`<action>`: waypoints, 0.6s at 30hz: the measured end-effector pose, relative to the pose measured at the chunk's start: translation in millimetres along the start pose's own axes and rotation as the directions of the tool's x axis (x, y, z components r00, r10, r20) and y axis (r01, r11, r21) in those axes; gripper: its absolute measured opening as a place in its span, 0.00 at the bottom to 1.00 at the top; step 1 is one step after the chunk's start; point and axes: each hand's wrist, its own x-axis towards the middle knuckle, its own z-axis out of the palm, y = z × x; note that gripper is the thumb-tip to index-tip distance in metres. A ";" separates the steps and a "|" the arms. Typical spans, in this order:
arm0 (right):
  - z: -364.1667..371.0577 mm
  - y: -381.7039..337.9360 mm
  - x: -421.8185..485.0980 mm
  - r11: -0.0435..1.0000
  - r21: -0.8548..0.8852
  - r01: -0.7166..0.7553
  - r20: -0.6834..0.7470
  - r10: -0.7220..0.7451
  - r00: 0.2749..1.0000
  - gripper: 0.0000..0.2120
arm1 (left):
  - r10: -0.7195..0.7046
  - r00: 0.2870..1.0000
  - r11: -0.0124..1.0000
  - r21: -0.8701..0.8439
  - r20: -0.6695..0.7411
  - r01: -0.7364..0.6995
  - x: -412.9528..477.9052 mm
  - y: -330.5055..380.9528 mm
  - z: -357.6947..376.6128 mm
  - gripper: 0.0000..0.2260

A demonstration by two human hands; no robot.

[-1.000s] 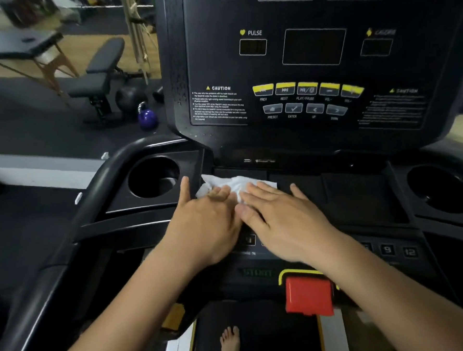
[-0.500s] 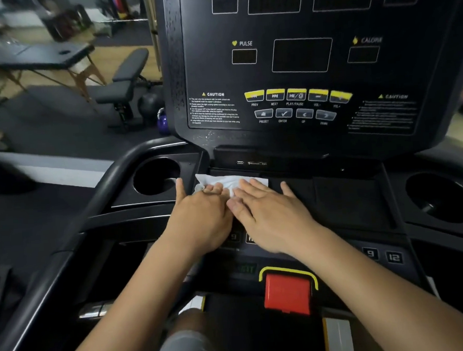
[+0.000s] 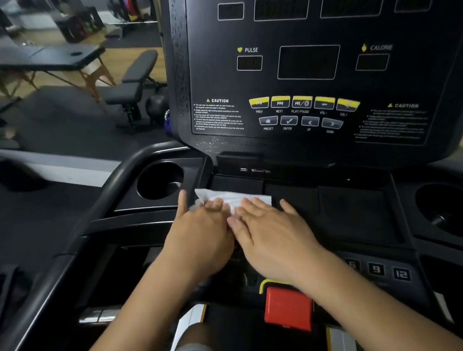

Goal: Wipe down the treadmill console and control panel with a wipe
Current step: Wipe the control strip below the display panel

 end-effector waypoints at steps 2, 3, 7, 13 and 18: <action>-3.7 -0.2 -2.1 1.000 0.020 0.006 0.022 -0.006 1.000 0.30 | -0.006 0.999 1.000 0.003 0.032 0.006 1.3 -1.3 -2.5 0.28; -5.7 1.3 3.2 0.999 0.034 0.001 0.032 -0.002 0.999 0.30 | -0.003 0.999 1.000 -0.029 0.037 0.004 9.2 -3.3 -3.6 0.25; -10.1 5.1 31.3 0.997 0.070 -0.027 0.017 0.026 1.000 0.29 | -0.007 1.000 0.995 -0.102 0.018 0.009 36.8 -10.1 -5.1 0.23; -3.8 9.8 39.1 0.994 0.105 -0.033 0.020 0.031 0.999 0.30 | -0.011 1.000 0.996 -0.084 -0.008 0.010 34.7 -8.5 -4.4 0.23; -6.4 0.1 21.0 0.998 0.040 -0.050 0.018 0.049 0.999 0.32 | 0.012 0.998 0.999 -0.048 0.057 -0.010 34.1 -9.3 -4.5 0.25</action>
